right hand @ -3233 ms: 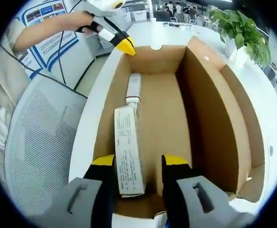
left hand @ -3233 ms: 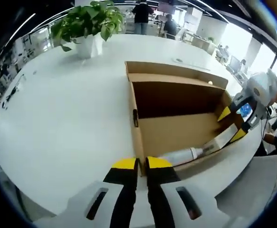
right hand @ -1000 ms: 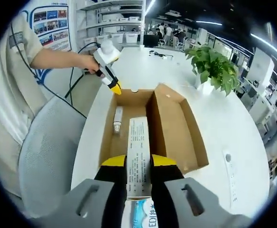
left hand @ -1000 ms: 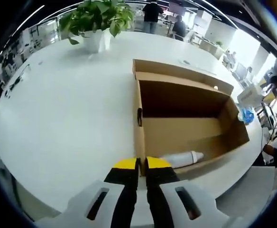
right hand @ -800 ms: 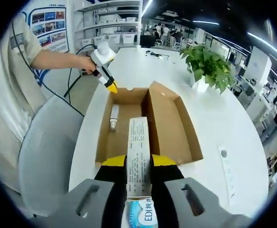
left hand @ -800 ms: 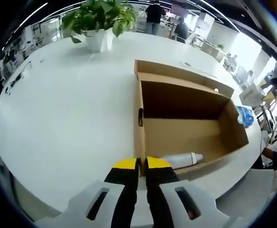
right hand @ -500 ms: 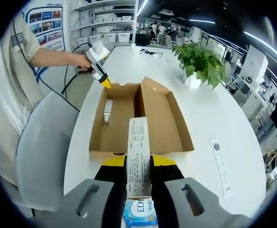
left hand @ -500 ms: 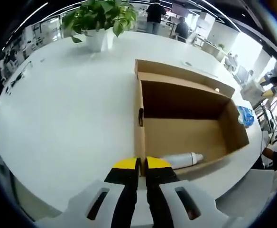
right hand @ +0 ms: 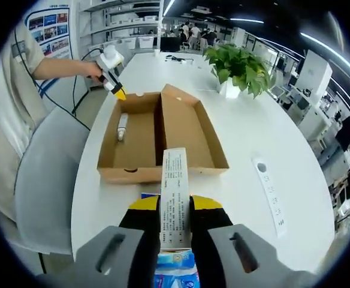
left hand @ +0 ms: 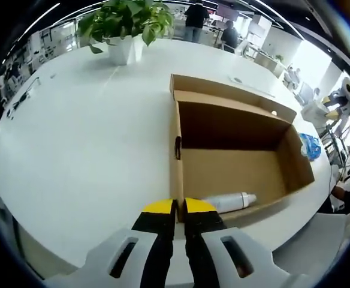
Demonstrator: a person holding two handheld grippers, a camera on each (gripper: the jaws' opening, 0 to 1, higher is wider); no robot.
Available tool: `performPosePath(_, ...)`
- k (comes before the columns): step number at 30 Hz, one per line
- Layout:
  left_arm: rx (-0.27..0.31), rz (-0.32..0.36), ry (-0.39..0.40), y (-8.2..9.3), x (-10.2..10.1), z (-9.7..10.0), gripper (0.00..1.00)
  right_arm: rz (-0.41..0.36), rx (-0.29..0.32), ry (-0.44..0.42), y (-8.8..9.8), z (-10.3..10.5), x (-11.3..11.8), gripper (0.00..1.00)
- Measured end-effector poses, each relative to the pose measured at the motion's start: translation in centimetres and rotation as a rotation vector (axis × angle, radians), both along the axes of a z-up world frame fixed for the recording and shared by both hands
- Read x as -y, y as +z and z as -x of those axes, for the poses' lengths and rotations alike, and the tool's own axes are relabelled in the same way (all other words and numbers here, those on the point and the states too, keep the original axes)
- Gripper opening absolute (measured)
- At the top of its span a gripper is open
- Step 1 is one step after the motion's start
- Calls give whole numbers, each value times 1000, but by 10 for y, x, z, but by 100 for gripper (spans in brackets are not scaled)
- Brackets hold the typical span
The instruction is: Operate the shoe box by opening the lid, removing the specified soft item, and placing it in the target area until the item is outside and the box remains undamaged.
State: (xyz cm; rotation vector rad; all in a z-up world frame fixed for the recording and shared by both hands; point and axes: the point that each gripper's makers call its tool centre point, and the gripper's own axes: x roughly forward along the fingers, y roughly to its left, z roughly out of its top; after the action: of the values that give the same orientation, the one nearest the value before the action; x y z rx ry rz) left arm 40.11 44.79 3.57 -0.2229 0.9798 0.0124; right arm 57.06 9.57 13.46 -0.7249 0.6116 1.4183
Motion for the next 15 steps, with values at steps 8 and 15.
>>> performPosePath(8,0,-4,-1,0,0,0,2,39,4,-36,-14,-19,23,15)
performPosePath(15,0,-2,2,0,0,0,2,69,1,-65,-27,-32,41,15)
